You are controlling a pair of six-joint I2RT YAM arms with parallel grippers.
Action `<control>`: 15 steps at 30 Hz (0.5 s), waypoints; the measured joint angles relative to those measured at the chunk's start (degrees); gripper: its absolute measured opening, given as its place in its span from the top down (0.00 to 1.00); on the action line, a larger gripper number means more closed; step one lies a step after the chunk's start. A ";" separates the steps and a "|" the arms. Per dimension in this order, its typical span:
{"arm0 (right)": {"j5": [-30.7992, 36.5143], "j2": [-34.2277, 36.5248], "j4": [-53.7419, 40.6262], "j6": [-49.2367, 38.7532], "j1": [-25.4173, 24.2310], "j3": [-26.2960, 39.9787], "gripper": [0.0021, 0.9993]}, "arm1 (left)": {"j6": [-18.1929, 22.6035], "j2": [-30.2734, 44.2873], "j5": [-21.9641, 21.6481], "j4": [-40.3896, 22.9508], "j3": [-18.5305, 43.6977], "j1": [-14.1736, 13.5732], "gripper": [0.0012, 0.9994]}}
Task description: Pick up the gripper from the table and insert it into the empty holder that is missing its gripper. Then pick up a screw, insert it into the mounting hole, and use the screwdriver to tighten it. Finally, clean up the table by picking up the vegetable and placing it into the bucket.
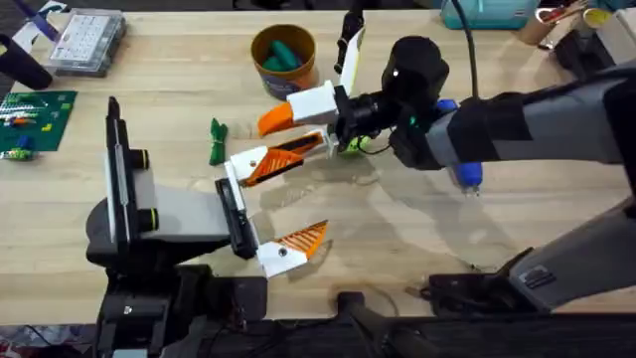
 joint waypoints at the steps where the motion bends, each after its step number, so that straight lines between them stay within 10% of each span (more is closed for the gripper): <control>1: 0.24 0.00 -0.02 0.00 0.00 0.04 0.01 | 0.00 0.00 0.24 -0.06 0.00 0.00 0.01; 15: 0.89 0.00 -0.02 0.04 -0.06 0.04 0.00 | 0.02 0.00 0.62 -0.13 0.00 0.00 0.01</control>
